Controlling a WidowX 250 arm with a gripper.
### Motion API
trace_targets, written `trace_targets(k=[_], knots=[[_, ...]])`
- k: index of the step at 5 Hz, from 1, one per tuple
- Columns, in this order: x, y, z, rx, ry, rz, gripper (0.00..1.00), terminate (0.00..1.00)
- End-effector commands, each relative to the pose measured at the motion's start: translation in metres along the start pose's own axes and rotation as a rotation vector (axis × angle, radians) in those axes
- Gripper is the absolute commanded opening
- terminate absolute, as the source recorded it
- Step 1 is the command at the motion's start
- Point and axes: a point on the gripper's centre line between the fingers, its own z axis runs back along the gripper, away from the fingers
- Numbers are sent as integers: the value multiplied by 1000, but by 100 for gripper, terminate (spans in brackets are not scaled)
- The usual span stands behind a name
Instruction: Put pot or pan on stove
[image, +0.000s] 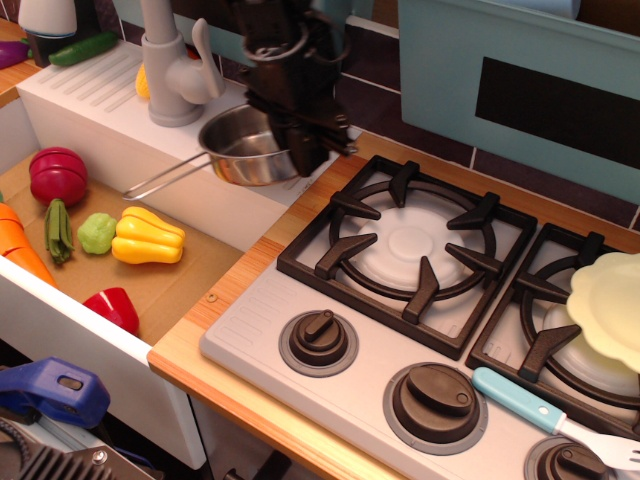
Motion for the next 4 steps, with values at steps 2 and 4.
trace_targets(k=[2, 4], knots=[[27, -67, 23, 42, -104, 239, 0, 0], [35, -104, 29, 15, -122, 394, 0, 0]])
